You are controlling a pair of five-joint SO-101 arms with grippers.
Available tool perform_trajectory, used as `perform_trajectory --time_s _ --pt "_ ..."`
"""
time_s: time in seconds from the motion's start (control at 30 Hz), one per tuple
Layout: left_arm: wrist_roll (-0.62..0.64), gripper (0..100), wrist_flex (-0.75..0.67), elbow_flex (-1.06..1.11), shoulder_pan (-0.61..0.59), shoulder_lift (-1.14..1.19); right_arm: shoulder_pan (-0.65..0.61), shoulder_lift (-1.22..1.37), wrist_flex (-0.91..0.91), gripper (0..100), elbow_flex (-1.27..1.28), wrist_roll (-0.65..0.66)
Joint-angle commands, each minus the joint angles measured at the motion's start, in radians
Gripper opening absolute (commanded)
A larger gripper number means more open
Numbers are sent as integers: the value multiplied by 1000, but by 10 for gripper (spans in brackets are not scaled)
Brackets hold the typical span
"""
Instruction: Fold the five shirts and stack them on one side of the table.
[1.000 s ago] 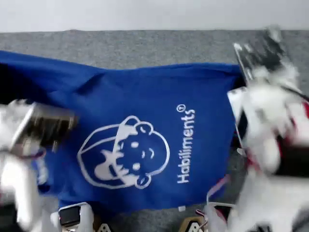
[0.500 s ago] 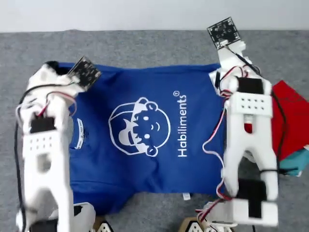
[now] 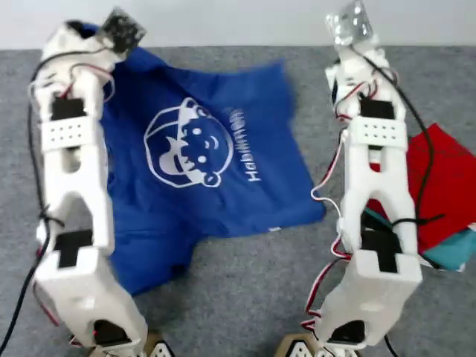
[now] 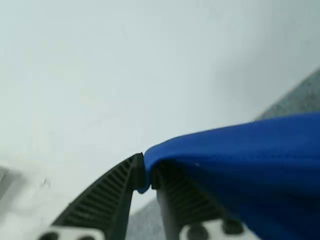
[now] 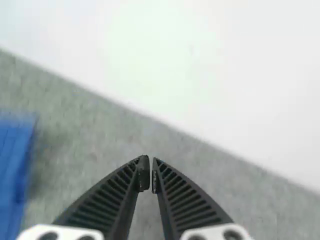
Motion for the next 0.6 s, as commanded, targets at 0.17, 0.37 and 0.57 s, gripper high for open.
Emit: perform_trajectory --time_s 0.17,0.37,0.57 --pt "9 6 210 -242 32 86 -22 62 62 9 -138 51" --pt "9 6 417 -237 26 91 -28 108 157 9 -137 43" --pt "14 6 789 -225 12 92 -56 193 306 9 -141 -29"
